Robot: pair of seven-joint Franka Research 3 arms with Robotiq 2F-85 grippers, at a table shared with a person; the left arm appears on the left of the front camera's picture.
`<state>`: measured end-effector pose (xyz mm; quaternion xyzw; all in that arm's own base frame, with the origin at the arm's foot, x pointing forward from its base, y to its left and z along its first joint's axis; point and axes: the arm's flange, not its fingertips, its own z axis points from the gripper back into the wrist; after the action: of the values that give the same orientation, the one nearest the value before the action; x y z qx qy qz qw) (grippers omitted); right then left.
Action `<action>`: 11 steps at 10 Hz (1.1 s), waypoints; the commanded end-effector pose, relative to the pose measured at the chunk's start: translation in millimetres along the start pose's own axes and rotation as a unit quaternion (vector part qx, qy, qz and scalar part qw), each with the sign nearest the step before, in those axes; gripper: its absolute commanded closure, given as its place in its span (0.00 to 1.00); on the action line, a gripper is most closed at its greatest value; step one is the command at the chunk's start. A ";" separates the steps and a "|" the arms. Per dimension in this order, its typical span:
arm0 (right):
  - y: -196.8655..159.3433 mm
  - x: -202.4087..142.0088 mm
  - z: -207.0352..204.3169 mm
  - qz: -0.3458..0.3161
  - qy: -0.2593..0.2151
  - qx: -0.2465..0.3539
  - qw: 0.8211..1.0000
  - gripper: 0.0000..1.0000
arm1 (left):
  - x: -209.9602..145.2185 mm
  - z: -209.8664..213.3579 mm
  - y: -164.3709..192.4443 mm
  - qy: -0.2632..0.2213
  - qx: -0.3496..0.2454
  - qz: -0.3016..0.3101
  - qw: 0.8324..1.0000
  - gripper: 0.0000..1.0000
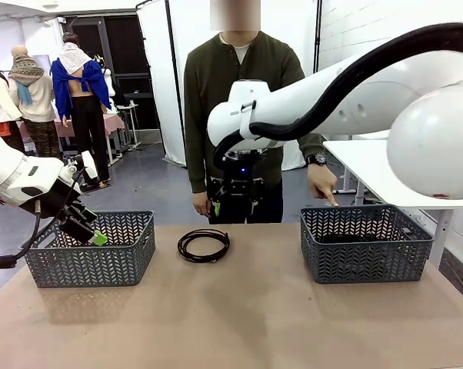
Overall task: Organize the cables according to human instructions.
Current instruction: Pick up a bundle of cables and place it in the basket indicated by the human.
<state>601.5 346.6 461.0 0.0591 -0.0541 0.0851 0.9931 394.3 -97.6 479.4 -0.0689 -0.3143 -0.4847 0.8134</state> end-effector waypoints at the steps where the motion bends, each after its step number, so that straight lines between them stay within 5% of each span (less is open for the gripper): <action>1: 13.5 19.9 -12.9 -0.039 0.000 -0.026 0.999 0.00 | -4.2 -0.5 -1.2 -0.003 -0.004 0.004 1.000 0.00; 7: -5.6 32.9 -71.1 -0.133 -0.020 -0.016 0.991 0.00 | -4.2 -0.5 -1.2 -0.003 -0.004 0.004 1.000 0.00; 11: -10.6 34.1 -80.5 -0.129 -0.012 -0.017 0.991 0.00 | -4.2 -0.5 -1.2 -0.003 -0.004 0.004 1.000 0.00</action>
<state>644.0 354.6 379.2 0.0494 -0.0562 -0.0496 0.9960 394.3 -97.6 479.4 -0.0689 -0.3143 -0.4847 0.8134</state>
